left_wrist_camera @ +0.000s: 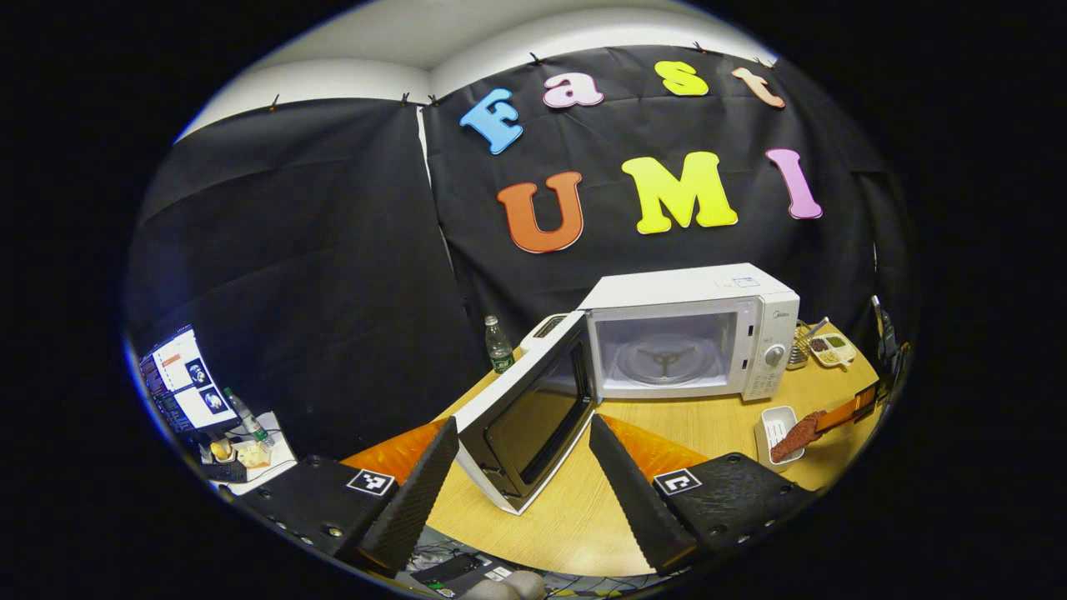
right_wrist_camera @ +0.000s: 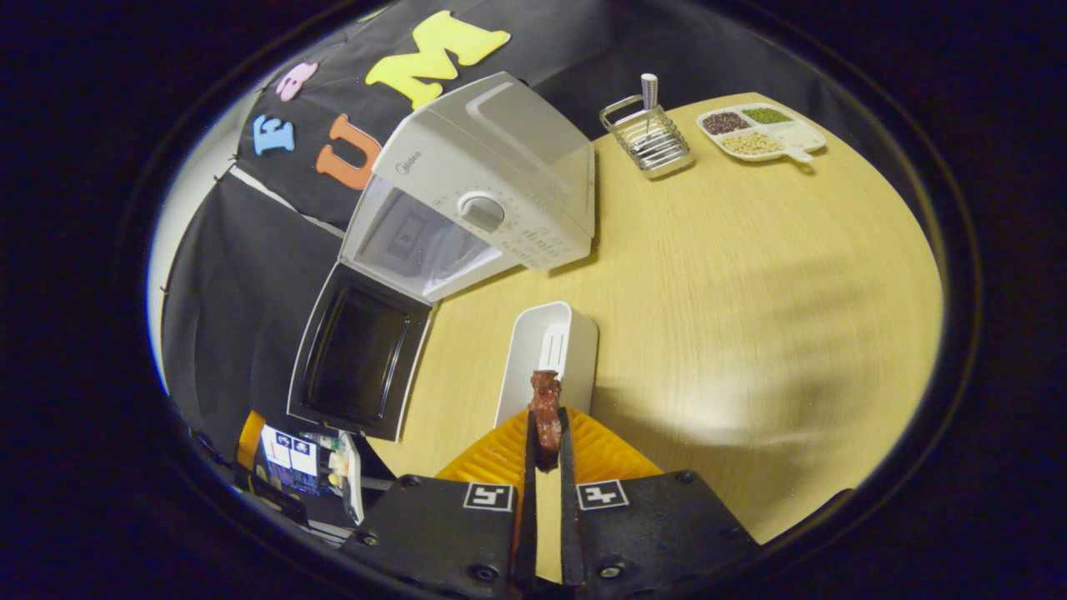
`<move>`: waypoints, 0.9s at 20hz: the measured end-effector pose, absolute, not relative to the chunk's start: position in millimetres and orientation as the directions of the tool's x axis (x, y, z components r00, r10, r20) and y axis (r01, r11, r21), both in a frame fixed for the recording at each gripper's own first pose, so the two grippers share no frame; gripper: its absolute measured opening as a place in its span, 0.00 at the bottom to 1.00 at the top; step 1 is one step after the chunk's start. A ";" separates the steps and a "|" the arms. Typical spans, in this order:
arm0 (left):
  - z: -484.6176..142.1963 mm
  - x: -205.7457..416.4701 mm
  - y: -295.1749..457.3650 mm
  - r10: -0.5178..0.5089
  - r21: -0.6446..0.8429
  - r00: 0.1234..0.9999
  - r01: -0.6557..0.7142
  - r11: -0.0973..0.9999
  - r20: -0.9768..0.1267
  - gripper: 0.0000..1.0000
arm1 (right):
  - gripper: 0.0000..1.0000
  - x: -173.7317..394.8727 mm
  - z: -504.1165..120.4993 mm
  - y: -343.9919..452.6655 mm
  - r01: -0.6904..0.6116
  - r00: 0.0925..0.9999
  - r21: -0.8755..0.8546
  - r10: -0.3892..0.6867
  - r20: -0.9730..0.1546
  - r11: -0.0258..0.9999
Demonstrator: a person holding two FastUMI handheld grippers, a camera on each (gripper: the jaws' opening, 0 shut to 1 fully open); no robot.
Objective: Open the microwave oven with the left hand, put the food in, and close the microwave oven.
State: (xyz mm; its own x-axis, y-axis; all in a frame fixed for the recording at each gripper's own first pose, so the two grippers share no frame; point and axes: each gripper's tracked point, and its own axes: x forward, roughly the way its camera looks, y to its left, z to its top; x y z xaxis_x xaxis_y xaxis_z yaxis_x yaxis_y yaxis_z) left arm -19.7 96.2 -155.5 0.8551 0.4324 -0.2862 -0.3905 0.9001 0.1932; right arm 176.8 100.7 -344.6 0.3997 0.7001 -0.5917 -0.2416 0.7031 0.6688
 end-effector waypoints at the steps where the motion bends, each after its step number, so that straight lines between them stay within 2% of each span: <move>1: -154.4 -18.3 94.1 0.433 0.196 0.855 -0.390 0.900 -0.286 0.97 | 0.14 178.4 -340.8 99.7 -0.251 0.402 0.661 0.698 -0.593 0.707; 4: -149.1 -15.0 91.6 0.426 0.197 0.863 -0.384 0.902 -0.272 0.96 | 0.12 179.5 -311.6 105.2 -0.287 0.416 0.672 0.721 -0.555 0.682; 9: -151.2 -11.1 97.2 0.381 0.172 0.884 -0.345 0.923 -0.270 0.97 | 0.12 182.2 -246.4 123.1 -0.344 0.487 0.684 0.745 -0.455 0.643; 15: -154.6 -12.7 130.7 0.282 0.174 0.919 -0.241 0.955 -0.274 0.97 | 0.12 197.7 -198.0 178.0 -0.274 0.648 0.732 0.682 -0.338 0.623; 18: -160.3 -10.9 150.3 0.212 0.196 0.940 -0.163 0.967 -0.267 0.97 | 0.12 209.3 -187.0 219.1 -0.220 0.722 0.793 0.642 -0.259 0.568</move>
